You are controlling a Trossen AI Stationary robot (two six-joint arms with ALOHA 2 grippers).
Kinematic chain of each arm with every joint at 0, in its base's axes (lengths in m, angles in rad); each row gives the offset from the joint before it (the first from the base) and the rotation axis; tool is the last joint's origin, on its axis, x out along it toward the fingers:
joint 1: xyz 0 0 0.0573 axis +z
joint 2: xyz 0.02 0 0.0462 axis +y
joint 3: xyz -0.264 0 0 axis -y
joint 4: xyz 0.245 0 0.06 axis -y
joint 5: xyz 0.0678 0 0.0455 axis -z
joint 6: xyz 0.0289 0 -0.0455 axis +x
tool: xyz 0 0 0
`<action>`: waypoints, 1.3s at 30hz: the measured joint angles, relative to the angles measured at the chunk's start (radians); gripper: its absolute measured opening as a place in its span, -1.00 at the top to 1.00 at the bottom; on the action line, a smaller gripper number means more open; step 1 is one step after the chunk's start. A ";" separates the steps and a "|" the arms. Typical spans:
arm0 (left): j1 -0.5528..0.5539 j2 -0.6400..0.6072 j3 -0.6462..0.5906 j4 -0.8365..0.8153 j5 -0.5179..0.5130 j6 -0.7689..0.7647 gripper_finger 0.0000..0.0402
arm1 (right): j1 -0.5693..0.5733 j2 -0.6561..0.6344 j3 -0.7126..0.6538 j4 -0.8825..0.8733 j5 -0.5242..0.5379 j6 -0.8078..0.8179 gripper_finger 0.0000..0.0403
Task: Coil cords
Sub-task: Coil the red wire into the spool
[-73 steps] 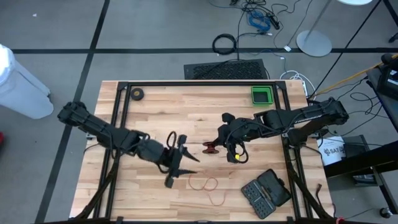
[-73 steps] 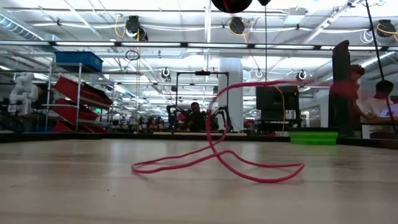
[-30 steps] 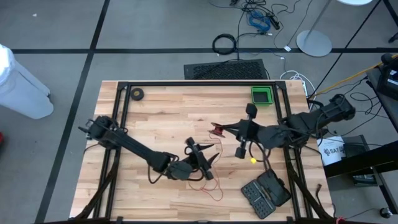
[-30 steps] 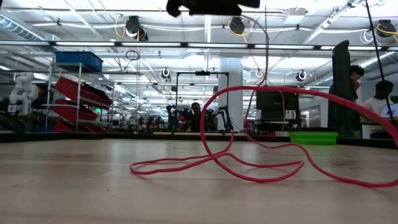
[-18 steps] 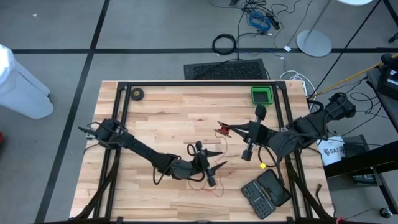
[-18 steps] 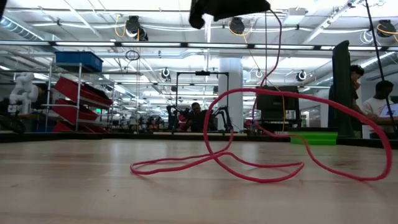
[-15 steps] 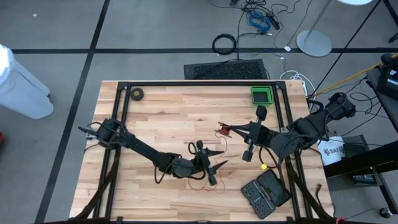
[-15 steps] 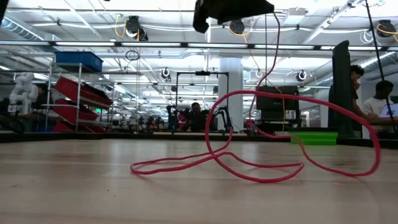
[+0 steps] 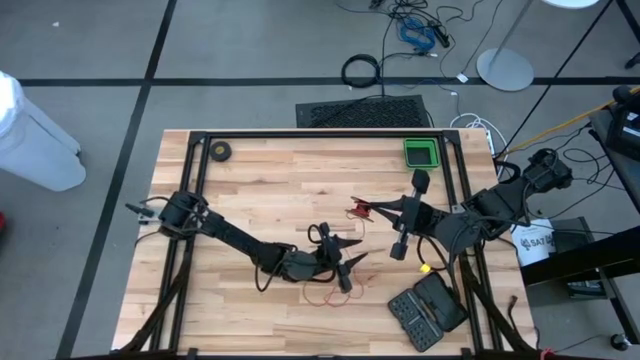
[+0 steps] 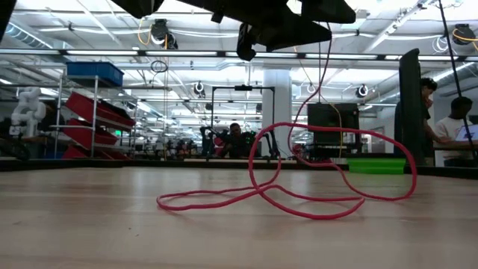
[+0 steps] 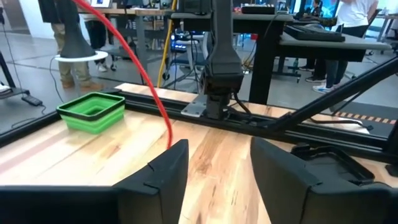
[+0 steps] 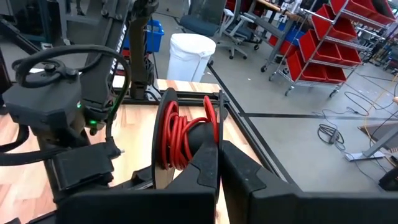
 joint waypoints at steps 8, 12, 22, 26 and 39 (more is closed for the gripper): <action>0.009 0.000 0.000 -0.006 -0.003 0.033 0.33 | 0.000 0.000 0.000 0.001 -0.002 0.000 1.00; 0.024 0.000 0.000 -0.008 -0.006 0.032 0.33 | 0.000 0.000 0.000 0.001 -0.004 0.000 1.00; -0.007 0.000 0.000 -0.045 -0.108 0.078 0.33 | 0.000 0.000 0.000 -0.002 -0.008 0.000 1.00; -0.015 0.001 0.000 -0.087 -0.197 0.086 0.33 | 0.000 0.000 0.000 -0.003 -0.008 0.000 1.00; 0.053 0.063 0.000 -0.074 -0.066 -0.029 0.33 | 0.000 0.000 0.000 -0.004 -0.008 0.000 1.00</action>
